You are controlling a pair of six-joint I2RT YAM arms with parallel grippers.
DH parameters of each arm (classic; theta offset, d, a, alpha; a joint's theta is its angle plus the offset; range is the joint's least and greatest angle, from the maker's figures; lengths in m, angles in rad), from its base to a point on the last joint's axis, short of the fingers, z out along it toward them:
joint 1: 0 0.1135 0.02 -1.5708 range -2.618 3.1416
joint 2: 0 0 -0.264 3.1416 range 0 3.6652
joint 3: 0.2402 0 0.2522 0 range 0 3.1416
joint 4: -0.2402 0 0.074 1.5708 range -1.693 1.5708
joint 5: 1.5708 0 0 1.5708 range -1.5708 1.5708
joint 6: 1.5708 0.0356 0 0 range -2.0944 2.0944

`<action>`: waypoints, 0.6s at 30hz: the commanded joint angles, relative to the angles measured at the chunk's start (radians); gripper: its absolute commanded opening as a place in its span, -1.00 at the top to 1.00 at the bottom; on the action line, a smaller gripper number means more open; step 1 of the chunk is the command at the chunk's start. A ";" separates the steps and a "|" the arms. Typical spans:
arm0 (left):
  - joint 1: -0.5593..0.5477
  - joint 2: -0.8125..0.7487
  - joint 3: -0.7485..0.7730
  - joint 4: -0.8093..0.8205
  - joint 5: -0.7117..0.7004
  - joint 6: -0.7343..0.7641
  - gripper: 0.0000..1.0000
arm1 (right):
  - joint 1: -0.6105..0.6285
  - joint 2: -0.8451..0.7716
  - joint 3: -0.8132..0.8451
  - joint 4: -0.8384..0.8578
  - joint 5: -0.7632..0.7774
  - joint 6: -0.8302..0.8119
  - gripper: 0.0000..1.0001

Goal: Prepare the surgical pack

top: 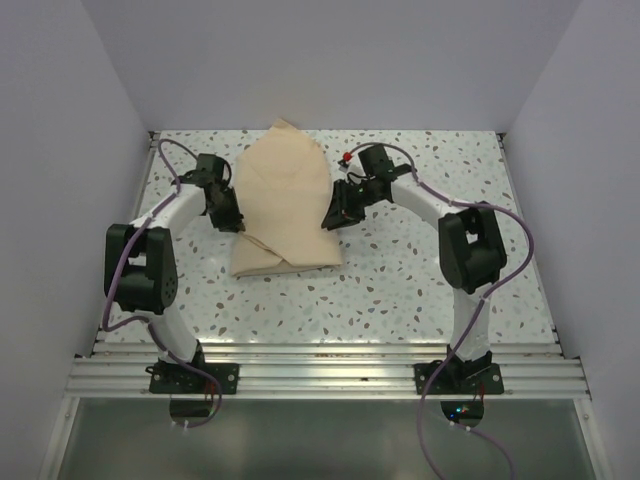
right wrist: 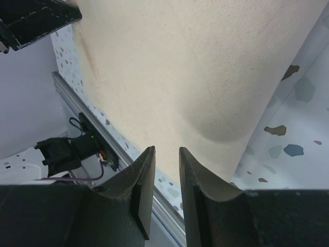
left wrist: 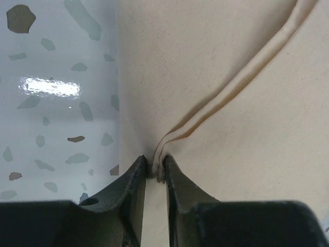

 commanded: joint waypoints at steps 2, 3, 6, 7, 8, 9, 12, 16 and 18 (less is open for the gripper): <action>-0.015 -0.011 0.028 0.035 0.023 -0.004 0.58 | 0.006 -0.051 -0.011 0.001 -0.006 -0.009 0.42; -0.014 -0.008 0.035 0.024 0.015 -0.004 0.58 | 0.006 -0.048 -0.012 -0.002 -0.006 -0.012 0.42; -0.014 -0.005 0.046 0.017 0.001 -0.004 0.49 | 0.007 -0.047 -0.016 -0.003 -0.009 -0.015 0.42; -0.014 -0.003 0.048 0.015 -0.003 -0.004 0.48 | 0.006 -0.047 -0.019 -0.002 -0.011 -0.015 0.42; -0.014 -0.003 0.051 0.014 -0.006 -0.006 0.47 | 0.006 -0.047 -0.022 -0.002 -0.011 -0.016 0.42; -0.014 -0.003 0.055 0.011 -0.009 -0.006 0.47 | 0.006 -0.047 -0.023 -0.002 -0.011 -0.016 0.43; -0.014 0.000 0.063 0.011 -0.010 -0.004 0.48 | 0.007 -0.048 -0.031 0.000 -0.014 -0.016 0.43; -0.015 0.003 0.068 0.007 -0.013 -0.009 0.62 | 0.006 -0.048 -0.039 0.000 -0.012 -0.018 0.43; -0.017 0.002 0.066 0.006 -0.014 -0.010 0.67 | 0.006 -0.045 -0.037 0.000 -0.014 -0.020 0.43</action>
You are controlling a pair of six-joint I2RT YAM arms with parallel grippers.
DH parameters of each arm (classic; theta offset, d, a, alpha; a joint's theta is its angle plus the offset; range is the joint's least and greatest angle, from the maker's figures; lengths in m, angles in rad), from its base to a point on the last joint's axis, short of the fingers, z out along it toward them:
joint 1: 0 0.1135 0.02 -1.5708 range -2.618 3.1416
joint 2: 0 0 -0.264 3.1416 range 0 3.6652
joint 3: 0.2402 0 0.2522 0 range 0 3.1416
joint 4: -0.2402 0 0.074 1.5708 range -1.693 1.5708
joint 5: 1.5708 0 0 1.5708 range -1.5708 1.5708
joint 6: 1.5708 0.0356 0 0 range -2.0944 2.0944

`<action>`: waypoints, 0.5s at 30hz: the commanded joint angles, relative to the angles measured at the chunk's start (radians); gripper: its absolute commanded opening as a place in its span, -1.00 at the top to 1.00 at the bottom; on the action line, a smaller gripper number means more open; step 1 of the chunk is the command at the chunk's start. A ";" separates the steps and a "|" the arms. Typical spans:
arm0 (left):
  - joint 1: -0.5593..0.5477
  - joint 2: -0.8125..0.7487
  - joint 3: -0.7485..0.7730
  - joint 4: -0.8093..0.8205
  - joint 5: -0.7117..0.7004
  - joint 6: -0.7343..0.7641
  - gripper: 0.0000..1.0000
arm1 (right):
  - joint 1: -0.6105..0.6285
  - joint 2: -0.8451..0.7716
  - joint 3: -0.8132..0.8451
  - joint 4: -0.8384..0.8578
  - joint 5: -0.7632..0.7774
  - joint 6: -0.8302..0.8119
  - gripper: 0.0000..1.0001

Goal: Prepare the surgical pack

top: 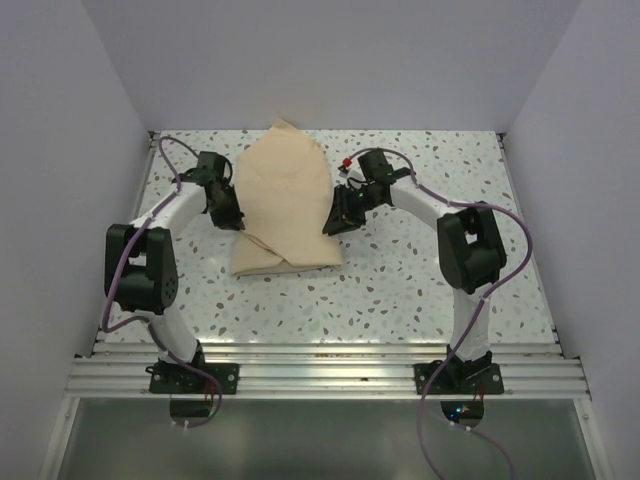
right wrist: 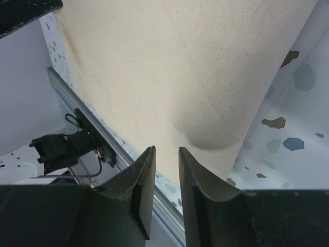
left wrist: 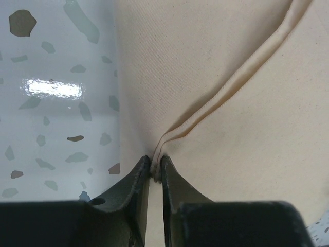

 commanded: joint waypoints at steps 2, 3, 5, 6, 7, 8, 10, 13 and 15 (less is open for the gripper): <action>-0.009 0.000 0.044 0.021 -0.004 -0.012 0.80 | 0.000 -0.042 0.002 0.002 -0.013 -0.016 0.43; -0.009 -0.002 0.045 0.018 -0.007 -0.013 0.83 | 0.001 -0.039 0.002 0.002 -0.013 -0.016 0.43; -0.010 -0.005 0.048 0.015 -0.007 -0.015 0.82 | 0.000 -0.034 0.003 0.000 -0.020 -0.016 0.43; -0.010 -0.005 0.051 0.012 -0.007 -0.015 0.74 | 0.001 -0.034 0.003 0.000 -0.020 -0.016 0.43; -0.010 -0.005 0.053 0.009 -0.009 -0.015 0.63 | 0.001 -0.033 0.005 0.000 -0.020 -0.016 0.43; -0.010 -0.005 0.053 0.010 -0.013 -0.013 0.60 | 0.001 -0.033 0.003 0.002 -0.018 -0.016 0.43; -0.010 -0.005 0.052 0.007 -0.018 -0.013 0.61 | 0.001 -0.031 0.005 0.000 -0.021 -0.014 0.43; -0.012 -0.005 0.058 0.004 -0.027 -0.013 0.62 | 0.001 -0.031 0.002 0.002 -0.021 -0.016 0.43; -0.012 -0.005 0.062 0.004 -0.026 -0.013 0.63 | 0.000 -0.030 0.000 0.002 -0.021 -0.016 0.44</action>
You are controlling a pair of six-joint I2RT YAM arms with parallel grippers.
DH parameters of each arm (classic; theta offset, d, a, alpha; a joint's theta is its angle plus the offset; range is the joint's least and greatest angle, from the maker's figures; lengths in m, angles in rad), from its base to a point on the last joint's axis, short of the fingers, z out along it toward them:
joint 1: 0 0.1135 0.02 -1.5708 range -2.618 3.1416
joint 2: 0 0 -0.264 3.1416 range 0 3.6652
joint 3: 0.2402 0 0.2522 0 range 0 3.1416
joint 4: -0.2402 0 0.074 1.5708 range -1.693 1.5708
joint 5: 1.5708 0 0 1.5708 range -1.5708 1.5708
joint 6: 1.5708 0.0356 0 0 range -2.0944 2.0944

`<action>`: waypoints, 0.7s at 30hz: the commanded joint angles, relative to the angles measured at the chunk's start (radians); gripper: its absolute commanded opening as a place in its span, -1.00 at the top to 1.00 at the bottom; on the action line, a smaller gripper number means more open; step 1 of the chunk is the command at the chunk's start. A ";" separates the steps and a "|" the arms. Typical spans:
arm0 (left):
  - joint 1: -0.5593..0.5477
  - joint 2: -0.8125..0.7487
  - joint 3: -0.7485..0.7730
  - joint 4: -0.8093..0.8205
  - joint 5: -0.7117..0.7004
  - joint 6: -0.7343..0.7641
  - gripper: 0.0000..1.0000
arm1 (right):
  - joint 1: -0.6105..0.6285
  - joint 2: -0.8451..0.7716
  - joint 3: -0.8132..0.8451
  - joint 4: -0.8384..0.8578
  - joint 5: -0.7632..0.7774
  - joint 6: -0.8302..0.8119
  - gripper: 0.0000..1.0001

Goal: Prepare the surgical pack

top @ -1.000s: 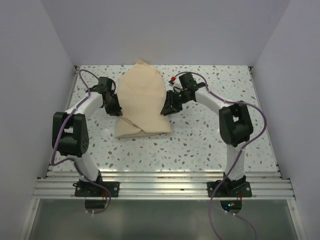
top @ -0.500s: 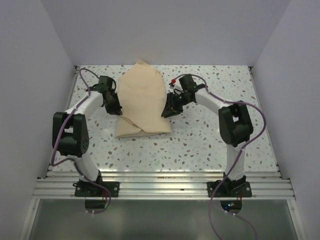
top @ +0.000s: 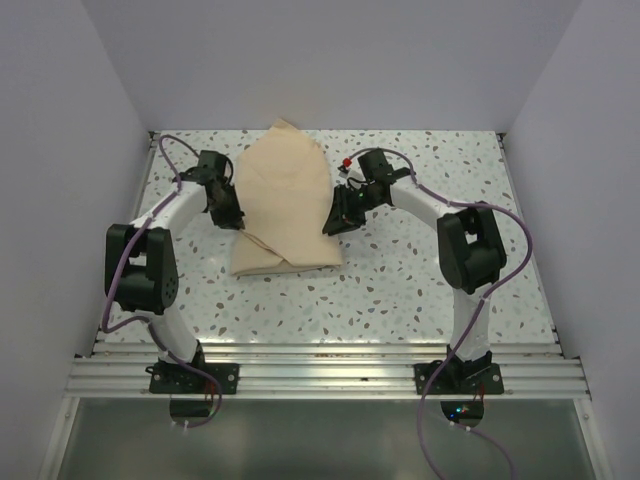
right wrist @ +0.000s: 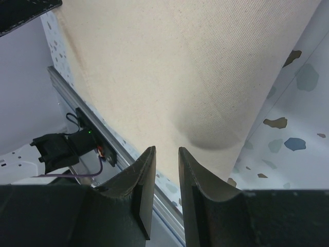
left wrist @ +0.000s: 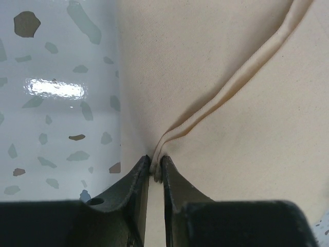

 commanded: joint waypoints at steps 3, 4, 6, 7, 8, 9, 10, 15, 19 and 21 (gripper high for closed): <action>-0.010 -0.006 0.058 0.014 -0.017 -0.007 0.65 | 0.000 -0.031 -0.004 0.005 -0.016 -0.014 0.44; -0.010 -0.007 0.059 0.014 -0.017 -0.007 0.66 | 0.001 -0.031 -0.007 0.006 -0.016 -0.012 0.43; -0.010 -0.007 0.061 0.015 -0.020 -0.007 0.74 | 0.001 -0.031 -0.009 0.008 -0.016 -0.014 0.44; -0.010 -0.007 0.061 0.014 -0.022 -0.007 0.87 | 0.000 -0.031 -0.012 0.008 -0.014 -0.012 0.44; -0.010 -0.008 0.062 0.014 -0.025 -0.007 0.92 | 0.001 -0.030 -0.012 0.006 -0.016 -0.012 0.44; -0.010 -0.011 0.062 0.012 -0.025 -0.007 0.95 | 0.000 -0.030 -0.012 0.008 -0.014 -0.014 0.44; -0.010 -0.011 0.064 0.011 -0.026 -0.007 0.97 | 0.001 -0.030 -0.013 0.008 -0.014 -0.014 0.44; -0.014 -0.026 0.084 -0.005 -0.005 -0.010 1.00 | 0.001 -0.028 -0.015 0.010 -0.013 -0.014 0.44; -0.017 -0.026 0.093 -0.011 0.014 -0.013 1.00 | 0.003 -0.024 -0.017 0.011 -0.014 -0.012 0.44; -0.022 -0.025 0.095 -0.012 0.014 -0.014 0.93 | 0.001 -0.024 -0.017 0.013 -0.014 -0.011 0.45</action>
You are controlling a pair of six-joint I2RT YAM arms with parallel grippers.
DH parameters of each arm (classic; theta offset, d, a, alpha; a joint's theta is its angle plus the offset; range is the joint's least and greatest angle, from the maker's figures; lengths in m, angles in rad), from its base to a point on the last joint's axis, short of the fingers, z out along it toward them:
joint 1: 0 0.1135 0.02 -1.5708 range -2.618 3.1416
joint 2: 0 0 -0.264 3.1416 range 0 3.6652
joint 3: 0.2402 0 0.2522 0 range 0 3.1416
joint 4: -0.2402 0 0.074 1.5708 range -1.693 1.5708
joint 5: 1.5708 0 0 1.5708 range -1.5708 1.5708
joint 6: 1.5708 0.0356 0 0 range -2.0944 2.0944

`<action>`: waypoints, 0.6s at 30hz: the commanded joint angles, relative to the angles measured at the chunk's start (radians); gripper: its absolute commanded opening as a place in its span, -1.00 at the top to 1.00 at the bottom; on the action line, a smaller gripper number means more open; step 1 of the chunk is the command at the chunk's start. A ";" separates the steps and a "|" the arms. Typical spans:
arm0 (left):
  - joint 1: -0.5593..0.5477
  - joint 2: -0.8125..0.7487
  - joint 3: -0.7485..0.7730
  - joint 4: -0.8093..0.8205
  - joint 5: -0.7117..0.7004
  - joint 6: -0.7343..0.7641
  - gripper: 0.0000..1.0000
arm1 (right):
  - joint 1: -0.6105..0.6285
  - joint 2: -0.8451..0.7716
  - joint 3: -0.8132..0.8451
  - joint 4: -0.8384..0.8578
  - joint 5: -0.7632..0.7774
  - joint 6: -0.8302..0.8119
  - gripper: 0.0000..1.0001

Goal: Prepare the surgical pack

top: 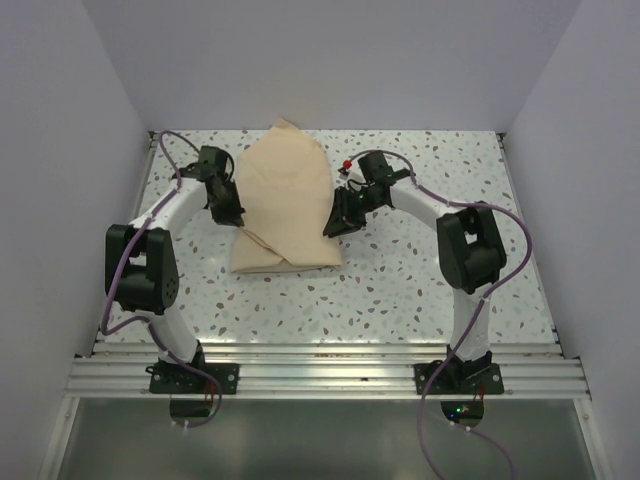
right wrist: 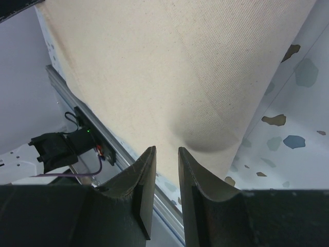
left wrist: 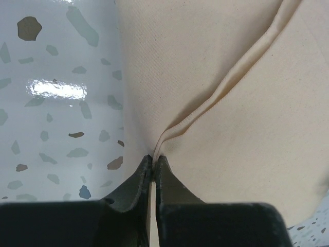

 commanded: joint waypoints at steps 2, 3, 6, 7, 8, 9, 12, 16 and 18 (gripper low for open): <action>-0.013 -0.020 0.052 0.027 0.018 -0.011 0.85 | 0.003 -0.025 -0.002 0.012 -0.014 -0.010 0.45; -0.013 -0.019 0.052 0.025 0.020 -0.008 0.81 | 0.003 -0.025 -0.002 0.013 -0.013 -0.007 0.44; -0.013 -0.013 0.057 0.025 0.020 -0.006 0.81 | 0.001 -0.028 -0.008 0.013 -0.014 -0.007 0.45; -0.013 -0.014 0.060 0.024 0.021 -0.006 0.80 | 0.001 -0.030 -0.009 0.015 -0.013 -0.007 0.45; -0.013 -0.013 0.060 0.024 0.023 -0.006 0.76 | 0.001 -0.030 -0.011 0.015 -0.014 -0.007 0.45; -0.013 -0.013 0.060 0.024 0.026 -0.005 0.68 | 0.001 -0.031 -0.014 0.016 -0.013 -0.005 0.45; -0.015 -0.011 0.060 0.021 0.021 -0.003 0.62 | 0.003 -0.033 -0.019 0.021 -0.013 -0.002 0.45; -0.015 -0.016 0.058 0.013 0.018 -0.005 0.53 | 0.003 -0.034 -0.015 0.021 -0.014 -0.002 0.45; -0.015 -0.019 0.057 0.011 0.017 -0.006 0.58 | 0.004 -0.033 -0.015 0.021 -0.016 -0.002 0.45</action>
